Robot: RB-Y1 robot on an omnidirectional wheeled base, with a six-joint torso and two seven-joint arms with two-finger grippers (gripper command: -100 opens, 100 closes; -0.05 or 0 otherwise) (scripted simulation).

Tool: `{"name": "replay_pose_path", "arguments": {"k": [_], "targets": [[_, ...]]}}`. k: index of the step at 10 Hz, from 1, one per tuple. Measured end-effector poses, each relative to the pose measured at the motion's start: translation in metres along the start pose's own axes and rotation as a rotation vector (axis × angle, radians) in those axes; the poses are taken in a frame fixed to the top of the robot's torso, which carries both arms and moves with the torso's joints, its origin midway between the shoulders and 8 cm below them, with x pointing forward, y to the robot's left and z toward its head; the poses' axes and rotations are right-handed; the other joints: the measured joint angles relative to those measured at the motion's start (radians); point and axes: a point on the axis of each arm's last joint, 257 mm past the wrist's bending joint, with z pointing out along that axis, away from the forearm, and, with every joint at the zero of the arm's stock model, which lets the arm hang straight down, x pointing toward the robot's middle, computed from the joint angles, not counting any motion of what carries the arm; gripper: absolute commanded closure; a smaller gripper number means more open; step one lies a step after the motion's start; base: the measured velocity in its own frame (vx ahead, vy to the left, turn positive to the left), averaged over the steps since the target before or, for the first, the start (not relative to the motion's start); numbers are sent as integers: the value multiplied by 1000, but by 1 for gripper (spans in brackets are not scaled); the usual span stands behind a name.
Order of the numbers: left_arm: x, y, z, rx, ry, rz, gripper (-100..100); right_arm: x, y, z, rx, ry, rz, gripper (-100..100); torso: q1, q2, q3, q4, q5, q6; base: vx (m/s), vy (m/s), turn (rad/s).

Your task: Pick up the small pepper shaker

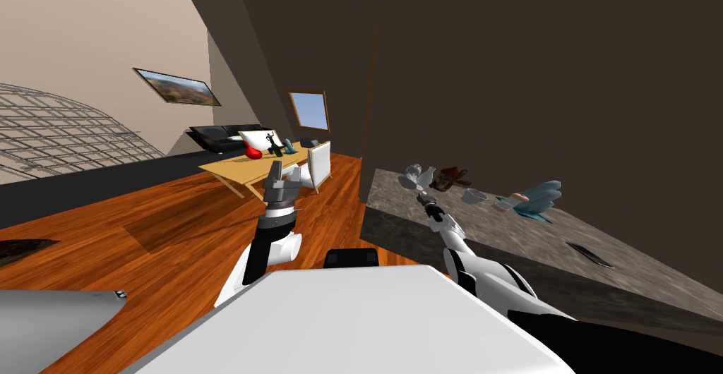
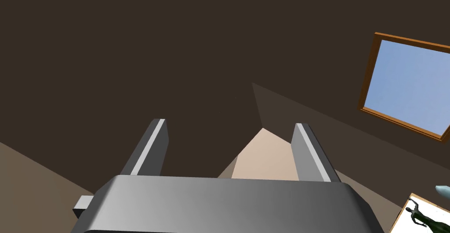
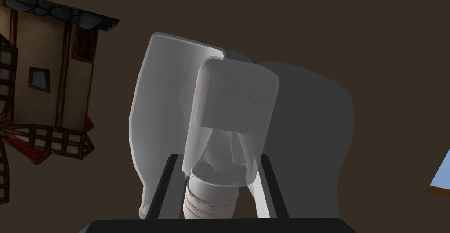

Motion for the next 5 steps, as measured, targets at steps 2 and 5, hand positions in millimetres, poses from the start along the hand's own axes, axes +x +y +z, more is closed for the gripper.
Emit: {"name": "replay_pose_path", "arguments": {"k": [2,5], "targets": [[0,0,0,0,0,0,0,9,-7,-9,22,14,8,100,0,-2,-3,-3,-3,0,-19,-29,128],[0,0,0,0,0,0,0,21,-23,-28,62,32,18,100,-1,-2,-4,-5,-7,-1,-23,-23,139]]}}
